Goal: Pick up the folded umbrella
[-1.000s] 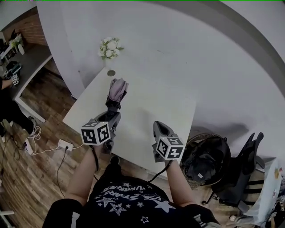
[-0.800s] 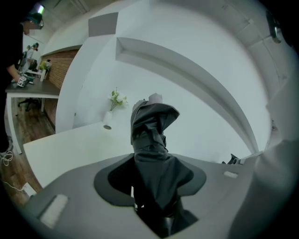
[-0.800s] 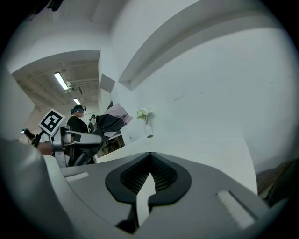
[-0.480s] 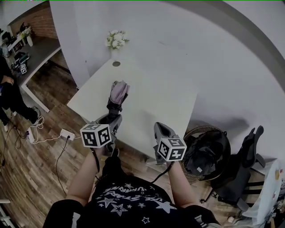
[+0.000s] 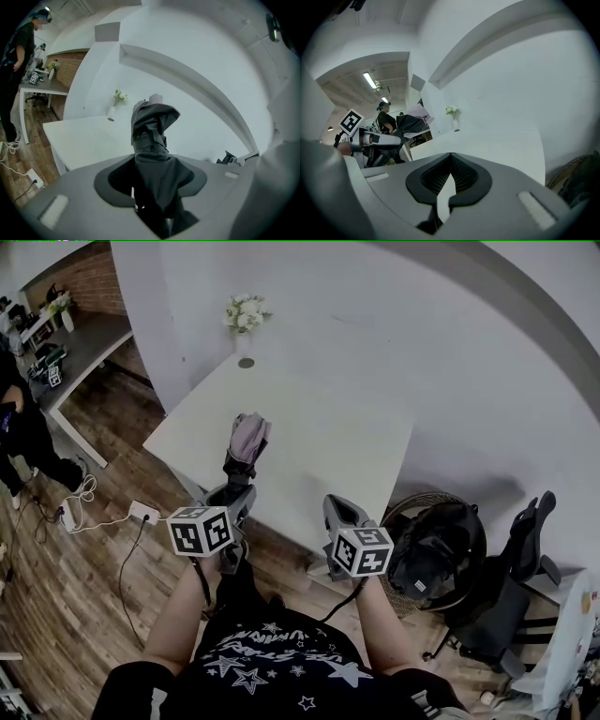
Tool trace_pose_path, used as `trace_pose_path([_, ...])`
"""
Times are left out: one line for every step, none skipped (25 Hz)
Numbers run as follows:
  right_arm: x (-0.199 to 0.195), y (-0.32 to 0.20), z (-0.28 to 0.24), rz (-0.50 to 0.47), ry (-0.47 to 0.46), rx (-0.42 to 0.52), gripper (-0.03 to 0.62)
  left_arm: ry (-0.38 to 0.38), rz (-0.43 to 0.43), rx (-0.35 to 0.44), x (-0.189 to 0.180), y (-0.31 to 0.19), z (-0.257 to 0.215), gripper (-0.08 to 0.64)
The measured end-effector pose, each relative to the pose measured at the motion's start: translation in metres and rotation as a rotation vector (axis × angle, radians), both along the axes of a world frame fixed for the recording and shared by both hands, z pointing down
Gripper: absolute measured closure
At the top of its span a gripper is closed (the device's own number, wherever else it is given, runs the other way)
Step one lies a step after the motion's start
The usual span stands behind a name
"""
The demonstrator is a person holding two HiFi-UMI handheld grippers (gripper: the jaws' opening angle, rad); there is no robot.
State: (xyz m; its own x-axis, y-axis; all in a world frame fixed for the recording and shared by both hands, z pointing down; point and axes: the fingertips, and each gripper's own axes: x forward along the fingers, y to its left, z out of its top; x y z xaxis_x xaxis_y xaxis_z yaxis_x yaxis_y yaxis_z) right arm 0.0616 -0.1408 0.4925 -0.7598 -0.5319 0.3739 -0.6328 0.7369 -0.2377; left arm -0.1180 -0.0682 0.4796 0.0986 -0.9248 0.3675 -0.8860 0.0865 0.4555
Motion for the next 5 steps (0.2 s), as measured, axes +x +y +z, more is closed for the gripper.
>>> trace_pose_path([0.0004,0.0012,0.0003,-0.002,0.0,-0.001,0.575,0.001,-0.001,0.0,0.0008,0.0015,0.0003,0.359])
trace_pose_path([0.0004,0.0023,0.0006,-0.005,0.0,-0.001,0.575,0.002,-0.003,0.0,0.0012,0.0029,0.0005,0.359])
trace_pose_path([0.0003,0.0032,0.001,-0.008,0.0,0.0,0.575,0.002,-0.005,0.0,0.0014,0.004,0.0007,0.359])
trace_pose_path([0.0001,0.0041,0.0016,-0.012,0.001,0.0,0.575,0.002,-0.007,0.0,0.0014,0.0051,0.0008,0.359])
trace_pose_path([-0.0002,0.0049,0.0021,-0.015,0.002,0.001,0.575,0.002,-0.009,0.001,0.0014,0.0062,0.0009,0.359])
